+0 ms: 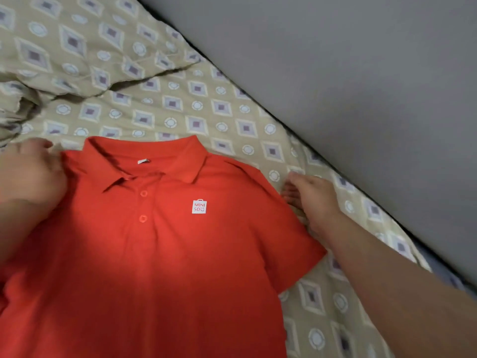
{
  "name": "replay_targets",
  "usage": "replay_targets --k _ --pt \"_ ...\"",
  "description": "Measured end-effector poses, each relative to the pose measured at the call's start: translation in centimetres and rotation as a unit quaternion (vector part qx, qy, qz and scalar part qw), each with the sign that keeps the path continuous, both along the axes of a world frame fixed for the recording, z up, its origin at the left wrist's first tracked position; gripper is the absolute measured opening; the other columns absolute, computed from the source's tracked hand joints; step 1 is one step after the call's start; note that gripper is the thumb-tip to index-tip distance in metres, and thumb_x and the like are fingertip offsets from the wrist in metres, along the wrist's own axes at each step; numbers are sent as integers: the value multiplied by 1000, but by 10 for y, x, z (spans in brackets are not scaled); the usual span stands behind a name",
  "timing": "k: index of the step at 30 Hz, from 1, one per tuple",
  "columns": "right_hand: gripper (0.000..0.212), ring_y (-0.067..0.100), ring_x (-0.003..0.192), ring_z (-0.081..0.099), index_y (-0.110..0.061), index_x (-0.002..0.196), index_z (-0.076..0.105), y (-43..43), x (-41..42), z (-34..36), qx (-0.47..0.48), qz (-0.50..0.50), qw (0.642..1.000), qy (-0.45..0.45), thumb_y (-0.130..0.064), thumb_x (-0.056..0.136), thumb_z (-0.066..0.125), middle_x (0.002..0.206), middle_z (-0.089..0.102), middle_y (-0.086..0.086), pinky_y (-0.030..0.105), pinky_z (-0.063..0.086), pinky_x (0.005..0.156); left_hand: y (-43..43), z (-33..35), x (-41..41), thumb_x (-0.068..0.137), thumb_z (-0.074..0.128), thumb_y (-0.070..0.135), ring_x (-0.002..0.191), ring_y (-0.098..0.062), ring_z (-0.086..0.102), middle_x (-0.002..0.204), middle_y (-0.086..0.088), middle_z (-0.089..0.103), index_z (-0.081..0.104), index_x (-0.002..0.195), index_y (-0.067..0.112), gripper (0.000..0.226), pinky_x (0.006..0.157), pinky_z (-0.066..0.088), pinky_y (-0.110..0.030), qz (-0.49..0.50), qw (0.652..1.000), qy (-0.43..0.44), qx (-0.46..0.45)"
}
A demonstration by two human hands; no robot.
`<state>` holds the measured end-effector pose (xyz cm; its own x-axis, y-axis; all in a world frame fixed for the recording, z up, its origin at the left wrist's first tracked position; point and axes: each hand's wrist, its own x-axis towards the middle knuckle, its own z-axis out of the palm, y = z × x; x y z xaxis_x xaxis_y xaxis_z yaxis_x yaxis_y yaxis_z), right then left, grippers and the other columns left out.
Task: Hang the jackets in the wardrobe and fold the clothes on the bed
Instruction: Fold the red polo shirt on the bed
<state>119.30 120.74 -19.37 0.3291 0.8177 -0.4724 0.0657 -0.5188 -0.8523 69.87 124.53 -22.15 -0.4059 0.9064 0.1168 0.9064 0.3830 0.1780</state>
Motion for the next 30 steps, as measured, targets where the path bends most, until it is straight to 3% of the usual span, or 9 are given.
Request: replay_targets --k 1,3,5,7,12,19,23,26,30 --pt "20 20 69 72 -8 80 72 2 2 3 -8 -5 999 41 -25 90 67 76 73 11 30 57 64 -13 15 34 88 35 40 103 -50 53 109 -22 57 54 111 16 38 91 46 -63 7 998 -24 66" --pt "17 18 70 72 -3 87 69 -7 8 6 -10 -11 994 112 -19 93 65 76 72 11 25 57 64 -40 38 120 90 42 32 127 -41 47 133 -20 53 54 127 15 42 110 37 -54 -165 974 -83 128" --pt "14 15 68 72 -3 87 68 -30 17 13 -14 -16 993 120 -14 94 64 78 72 12 21 56 61 -62 44 205 88 49 32 140 -35 40 147 -18 47 53 136 8 53 118 28 -45 -384 914 -121 55" --pt "17 16 66 70 -4 84 70 -55 30 18 -40 -17 997 64 -17 95 64 81 72 14 23 55 59 -76 39 269 91 52 35 148 -30 28 156 -14 37 48 144 10 59 122 17 -40 -472 875 -100 -42" --pt "38 23 63 71 -6 83 73 -110 41 33 -170 39 981 87 -42 93 64 75 74 13 27 56 53 -88 6 297 89 18 57 153 -21 9 165 -6 12 18 158 17 79 124 1 -36 -421 903 -6 -84" --pt "7 34 88 72 -12 89 66 -105 13 12 -137 -98 986 17 -18 90 68 92 73 15 53 59 83 -89 11 297 87 29 63 151 -26 20 162 -13 23 26 155 5 89 123 14 -43 -435 896 -30 -85" --pt "5 31 93 67 -13 94 59 -60 31 16 -62 -172 980 -72 -18 96 58 99 68 11 43 56 87 -89 11 298 77 37 72 151 -26 19 162 -13 21 26 155 6 102 123 14 -44 -440 893 -21 -92" --pt "31 34 94 66 -7 87 60 -49 20 18 -55 -139 978 -148 -35 99 54 91 67 9 42 53 87 -88 11 301 70 40 77 151 -21 15 163 -10 18 25 155 8 111 123 13 -45 -433 896 -13 -100" --pt "70 25 88 72 -17 92 74 -87 4 27 -124 -129 983 42 -81 68 55 91 76 3 45 57 86 -88 8 301 67 40 80 151 -17 9 163 -9 16 23 156 9 115 124 9 -43 -424 899 -11 -106"
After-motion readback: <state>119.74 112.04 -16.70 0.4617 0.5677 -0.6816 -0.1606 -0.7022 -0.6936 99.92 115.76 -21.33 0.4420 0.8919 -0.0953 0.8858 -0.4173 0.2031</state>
